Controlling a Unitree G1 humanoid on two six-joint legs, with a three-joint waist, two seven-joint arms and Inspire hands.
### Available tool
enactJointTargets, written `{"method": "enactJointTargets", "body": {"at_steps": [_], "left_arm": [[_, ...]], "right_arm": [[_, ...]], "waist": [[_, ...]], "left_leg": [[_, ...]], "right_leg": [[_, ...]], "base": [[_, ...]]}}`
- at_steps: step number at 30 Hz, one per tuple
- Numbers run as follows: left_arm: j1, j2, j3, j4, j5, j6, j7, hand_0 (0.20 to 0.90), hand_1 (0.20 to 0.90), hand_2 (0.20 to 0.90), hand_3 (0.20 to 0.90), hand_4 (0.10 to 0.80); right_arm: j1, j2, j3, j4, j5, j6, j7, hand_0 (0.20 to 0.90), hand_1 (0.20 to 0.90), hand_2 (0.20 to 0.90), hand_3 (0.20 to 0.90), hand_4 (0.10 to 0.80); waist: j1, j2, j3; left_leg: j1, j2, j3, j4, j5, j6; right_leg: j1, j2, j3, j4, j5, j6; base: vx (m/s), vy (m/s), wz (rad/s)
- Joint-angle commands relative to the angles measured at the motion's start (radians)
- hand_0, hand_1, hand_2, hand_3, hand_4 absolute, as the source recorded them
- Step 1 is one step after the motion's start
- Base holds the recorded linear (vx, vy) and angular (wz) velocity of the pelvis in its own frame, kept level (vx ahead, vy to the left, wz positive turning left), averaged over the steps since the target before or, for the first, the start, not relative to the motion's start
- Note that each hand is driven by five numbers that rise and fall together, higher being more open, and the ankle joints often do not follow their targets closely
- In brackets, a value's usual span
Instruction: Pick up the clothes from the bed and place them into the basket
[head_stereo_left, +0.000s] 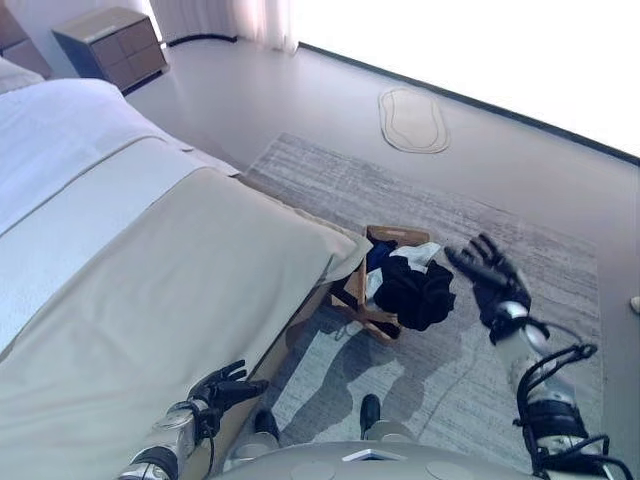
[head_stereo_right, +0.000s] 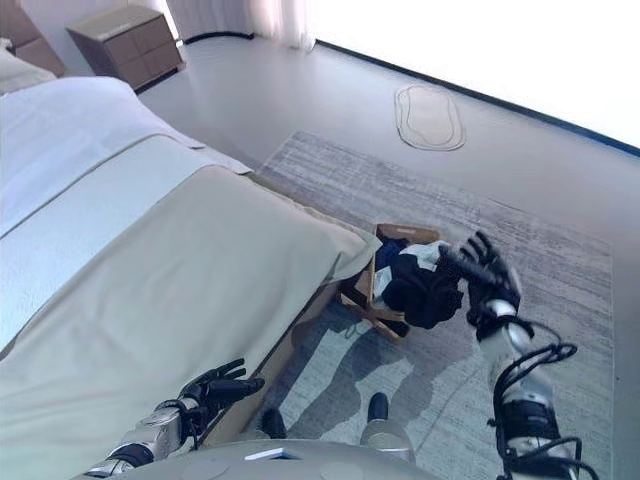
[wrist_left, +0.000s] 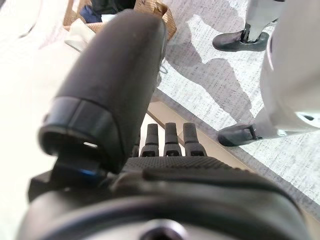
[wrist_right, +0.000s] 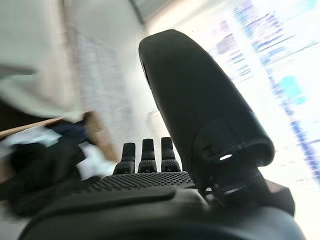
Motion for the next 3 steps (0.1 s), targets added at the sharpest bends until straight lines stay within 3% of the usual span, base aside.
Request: {"method": "enactJointTargets", "body": {"at_steps": [1,3], "left_arm": [[0.021,0.021,0.010,0.061,0.027,-0.041,-0.041,0.900,0.900,0.900,0.900,0.800],[0.021,0.019,0.011,0.071,0.032,-0.042,-0.047,0.900,0.900,0.900,0.900,0.800]], "right_arm": [[-0.020,-0.005,-0.010,0.021,0.059,-0.064,0.155,0.900,0.900,0.900,0.900,0.800],[-0.007,0.018,0.000,0.078,0.083,-0.051,0.183,0.900,0.900,0.900,0.900,0.800]], "waist": [[-0.003,0.035,-0.056],[-0.004,0.036,-0.058]], "left_leg": [[0.007,-0.011,0.007,0.032,-0.125,0.035],[0.014,-0.012,0.010,0.027,-0.124,0.035]], "right_leg": [[0.010,0.033,-0.048,0.080,-0.124,-0.012],[0.019,0.034,-0.052,0.077,-0.125,-0.011]], "base": [[-0.002,0.011,-0.04],[0.000,0.000,0.00]]}}
